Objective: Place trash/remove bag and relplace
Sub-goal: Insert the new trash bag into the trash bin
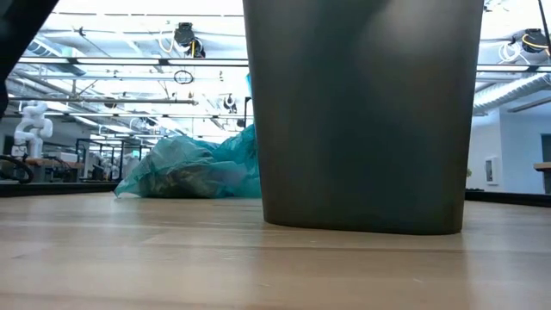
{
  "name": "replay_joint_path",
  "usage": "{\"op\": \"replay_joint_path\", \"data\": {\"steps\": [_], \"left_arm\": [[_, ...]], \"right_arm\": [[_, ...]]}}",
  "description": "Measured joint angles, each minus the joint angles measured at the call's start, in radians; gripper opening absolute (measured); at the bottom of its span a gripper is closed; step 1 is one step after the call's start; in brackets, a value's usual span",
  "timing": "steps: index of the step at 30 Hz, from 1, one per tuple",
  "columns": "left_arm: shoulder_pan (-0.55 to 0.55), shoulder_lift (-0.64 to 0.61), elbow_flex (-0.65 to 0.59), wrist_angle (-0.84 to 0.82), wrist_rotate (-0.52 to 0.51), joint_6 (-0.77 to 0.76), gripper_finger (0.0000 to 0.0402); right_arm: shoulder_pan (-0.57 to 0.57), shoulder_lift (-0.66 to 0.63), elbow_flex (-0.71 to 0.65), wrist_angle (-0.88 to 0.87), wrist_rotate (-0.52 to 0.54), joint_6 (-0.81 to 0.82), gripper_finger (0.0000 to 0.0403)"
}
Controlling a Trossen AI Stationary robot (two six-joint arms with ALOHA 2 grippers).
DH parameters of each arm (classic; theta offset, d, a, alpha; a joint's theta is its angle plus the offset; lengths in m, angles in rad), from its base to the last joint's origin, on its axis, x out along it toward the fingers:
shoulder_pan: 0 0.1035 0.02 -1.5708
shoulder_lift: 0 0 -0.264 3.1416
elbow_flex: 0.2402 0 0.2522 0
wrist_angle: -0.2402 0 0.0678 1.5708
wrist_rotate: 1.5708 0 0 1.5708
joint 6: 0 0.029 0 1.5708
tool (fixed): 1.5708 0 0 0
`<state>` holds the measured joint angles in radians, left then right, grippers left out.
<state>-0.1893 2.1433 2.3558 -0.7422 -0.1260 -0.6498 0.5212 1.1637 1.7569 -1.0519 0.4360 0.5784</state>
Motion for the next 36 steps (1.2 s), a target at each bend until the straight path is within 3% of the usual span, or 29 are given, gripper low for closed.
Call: {"op": "replay_joint_path", "data": {"steps": [5, 10, 36], "left_arm": [[0.014, -0.011, 0.0, -0.003, 0.004, 0.001, 0.0204], [0.032, -0.039, 0.0, 0.004, 0.006, 0.003, 0.0226], [0.05, -0.119, 0.0, 0.085, 0.126, 0.056, 0.0228]], "right_arm": [[0.0, 0.0, 0.0, 0.0, -0.027, 0.007, 0.0021], [0.0, 0.0, 0.0, 0.002, -0.05, 0.014, 0.0047], [0.0, 0.0, 0.0, 0.032, -0.049, 0.008, 0.0178]]}}
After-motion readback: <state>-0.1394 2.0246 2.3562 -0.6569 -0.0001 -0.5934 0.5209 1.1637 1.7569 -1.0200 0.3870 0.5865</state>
